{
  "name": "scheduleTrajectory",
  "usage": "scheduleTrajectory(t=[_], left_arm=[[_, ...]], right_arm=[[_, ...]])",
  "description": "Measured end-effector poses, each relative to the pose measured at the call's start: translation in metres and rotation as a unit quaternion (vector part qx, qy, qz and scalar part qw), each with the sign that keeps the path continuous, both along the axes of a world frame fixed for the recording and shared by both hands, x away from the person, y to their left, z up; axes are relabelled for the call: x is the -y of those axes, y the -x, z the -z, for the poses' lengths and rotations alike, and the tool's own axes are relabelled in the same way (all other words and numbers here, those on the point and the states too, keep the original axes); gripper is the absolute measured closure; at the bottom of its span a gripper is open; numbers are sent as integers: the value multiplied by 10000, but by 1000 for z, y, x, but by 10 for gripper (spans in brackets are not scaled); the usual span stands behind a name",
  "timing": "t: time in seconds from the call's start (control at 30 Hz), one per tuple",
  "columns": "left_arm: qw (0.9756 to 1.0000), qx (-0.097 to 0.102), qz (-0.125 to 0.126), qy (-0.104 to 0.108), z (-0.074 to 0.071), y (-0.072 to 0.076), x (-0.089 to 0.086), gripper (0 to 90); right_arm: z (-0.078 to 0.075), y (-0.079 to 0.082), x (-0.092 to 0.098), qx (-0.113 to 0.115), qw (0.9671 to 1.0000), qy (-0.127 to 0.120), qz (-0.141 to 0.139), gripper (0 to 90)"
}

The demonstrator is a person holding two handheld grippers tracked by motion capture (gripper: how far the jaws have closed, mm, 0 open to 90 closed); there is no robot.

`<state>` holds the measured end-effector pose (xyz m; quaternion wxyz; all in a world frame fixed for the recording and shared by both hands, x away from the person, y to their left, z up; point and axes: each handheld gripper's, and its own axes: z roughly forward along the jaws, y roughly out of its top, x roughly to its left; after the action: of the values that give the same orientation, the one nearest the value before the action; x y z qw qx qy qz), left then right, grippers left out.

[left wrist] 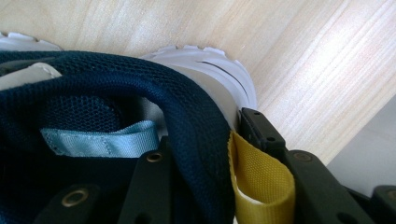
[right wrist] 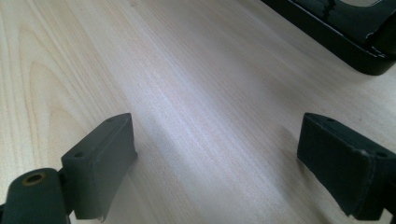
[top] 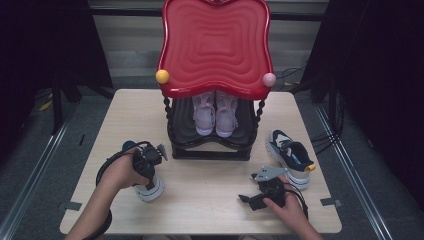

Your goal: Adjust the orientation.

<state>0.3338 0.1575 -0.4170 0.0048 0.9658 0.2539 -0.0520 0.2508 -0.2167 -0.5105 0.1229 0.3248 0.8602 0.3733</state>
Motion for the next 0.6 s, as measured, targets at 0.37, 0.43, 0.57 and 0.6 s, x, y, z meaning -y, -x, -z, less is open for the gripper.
scheduleTrajectory(t=[0.37, 0.43, 0.57, 0.6], left_arm=[[9998, 8, 163, -79, 0, 1, 1, 689], [9999, 36, 119, -35, 1, 3, 1, 709], [9998, 118, 150, -42, -2, 3, 1, 734], [9997, 87, 216, -94, -3, 2, 1, 734]], right_arm=[[0, 0, 0, -2, 10000, 5, 11, 107], [0, 0, 0, -1, 10000, 6, 10, 107], [0, 0, 0, -1, 10000, 5, 11, 107], [0, 0, 0, -2, 10000, 4, 11, 107]])
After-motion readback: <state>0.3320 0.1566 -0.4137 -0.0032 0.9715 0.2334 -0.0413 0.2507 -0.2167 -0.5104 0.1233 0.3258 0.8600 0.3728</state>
